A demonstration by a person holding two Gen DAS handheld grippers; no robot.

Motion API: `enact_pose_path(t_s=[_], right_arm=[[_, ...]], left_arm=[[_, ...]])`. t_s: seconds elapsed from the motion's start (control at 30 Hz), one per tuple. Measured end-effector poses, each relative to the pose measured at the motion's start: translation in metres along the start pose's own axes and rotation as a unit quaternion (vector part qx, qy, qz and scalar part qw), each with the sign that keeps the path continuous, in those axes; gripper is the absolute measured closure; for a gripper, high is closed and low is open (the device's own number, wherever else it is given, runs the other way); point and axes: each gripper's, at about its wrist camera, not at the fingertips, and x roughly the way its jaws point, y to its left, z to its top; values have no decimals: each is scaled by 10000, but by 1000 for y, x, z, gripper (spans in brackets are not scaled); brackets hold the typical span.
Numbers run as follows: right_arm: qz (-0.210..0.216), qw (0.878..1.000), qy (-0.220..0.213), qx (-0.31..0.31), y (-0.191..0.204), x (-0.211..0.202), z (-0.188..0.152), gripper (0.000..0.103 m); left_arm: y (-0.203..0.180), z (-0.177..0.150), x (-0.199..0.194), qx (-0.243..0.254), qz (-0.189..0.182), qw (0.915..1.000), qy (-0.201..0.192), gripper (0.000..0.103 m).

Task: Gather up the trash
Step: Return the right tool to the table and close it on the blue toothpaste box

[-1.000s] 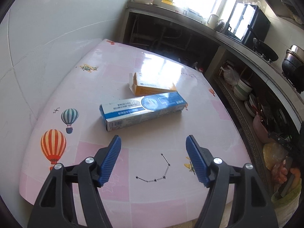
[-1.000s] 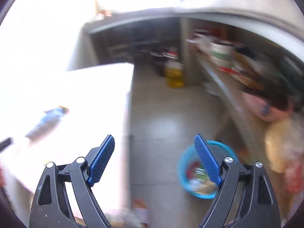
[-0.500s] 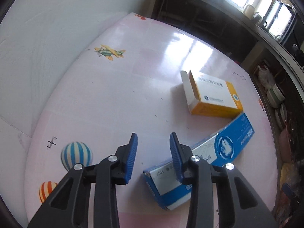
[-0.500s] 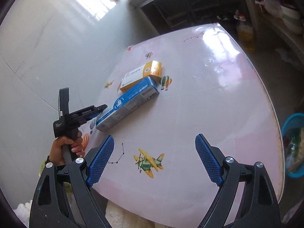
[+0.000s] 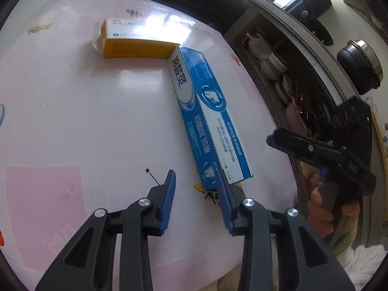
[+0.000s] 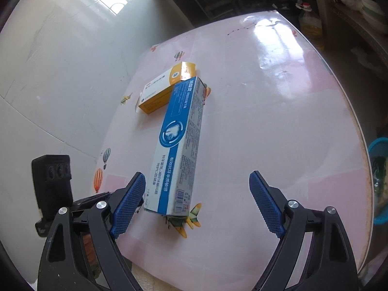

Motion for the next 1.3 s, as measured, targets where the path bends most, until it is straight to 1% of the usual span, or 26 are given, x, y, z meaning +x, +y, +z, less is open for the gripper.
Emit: enact_pose_path(t_s=[0.07, 0.13, 0.2, 0.23, 0.27, 0.3, 0.33, 0.37, 0.4, 0.47, 0.53, 0.63, 0.7, 0.77, 0.83, 0.87, 0.9, 0.93, 0.97, 1.03, 1.17, 1.2, 1.3], right_arm=[[-148, 9997, 73, -185, 7, 15, 9, 19], [-310, 9987, 149, -371, 13, 31, 19, 19], [-525, 9964, 260, -606, 22, 50, 29, 19], [-659, 9942, 334, -778, 28, 60, 33, 17], [-765, 9926, 354, -870, 33, 70, 36, 13], [-713, 9923, 366, -945, 38, 76, 39, 12], [-682, 9915, 419, -1024, 43, 83, 41, 12], [-687, 9905, 469, -1093, 47, 87, 42, 12], [-749, 9891, 498, -1165, 52, 90, 43, 12], [-824, 9868, 540, -1285, 61, 95, 43, 12], [-704, 9875, 529, -1306, 67, 95, 44, 12], [-698, 9867, 600, -1340, 72, 102, 45, 13], [-667, 9870, 609, -1327, 71, 106, 46, 14], [-662, 9872, 568, -1338, 70, 104, 47, 18], [-660, 9879, 549, -1292, 66, 101, 48, 31], [-645, 9881, 548, -1282, 63, 98, 48, 34], [-628, 9885, 545, -1265, 60, 95, 48, 39], [-620, 9887, 544, -1251, 57, 93, 47, 41], [-605, 9891, 547, -1230, 53, 91, 48, 41], [-637, 9895, 527, -1184, 49, 87, 46, 42], [-632, 9906, 503, -1101, 41, 78, 42, 42], [-636, 9909, 496, -1075, 39, 76, 41, 42], [-583, 9927, 484, -936, 28, 67, 45, 41]], left_arm=[[-2, 0, -8, 170, 330, 9991, -221, 70], [6, 5, -18, 156, 549, 9975, -415, 69], [16, 12, -28, 44, 717, 9956, -594, 60], [22, 18, -32, 3, 826, 9943, -679, 58], [26, 23, -38, -14, 958, 9922, -793, 54], [30, 29, -42, -6, 1065, 9902, -905, 47], [33, 35, -47, 10, 1177, 9878, -1017, 42], [35, 43, -51, 31, 1334, 9848, -1108, 35], [36, 53, -52, 64, 1477, 9822, -1156, 31], [38, 73, -54, 222, 1620, 9783, -1272, 28], [39, 95, -54, 349, 1789, 9733, -1394, 24], [46, 130, -48, 553, 1902, 9688, -1489, 23], [49, 152, -34, 773, 1927, 9675, -1445, 23], [52, 171, -17, 980, 1923, 9674, -1321, 23], [52, 187, 1, 1173, 1924, 9675, -1145, 22], [52, 194, 11, 1302, 1895, 9680, -1009, 20], [52, 201, 19, 1399, 1909, 9672, -923, 18], [52, 207, 27, 1470, 1960, 9655, -882, 17], [52, 212, 33, 1513, 1981, 9647, -856, 15], [55, 223, 47, 1528, 1928, 9668, -693, 13], [66, 229, 81, 1571, 1920, 9687, -79, 12], [65, 229, 78, 1534, 1810, 9713, -182, 12], [65, 227, 77, 1457, 1542, 9772, 75, 12]])
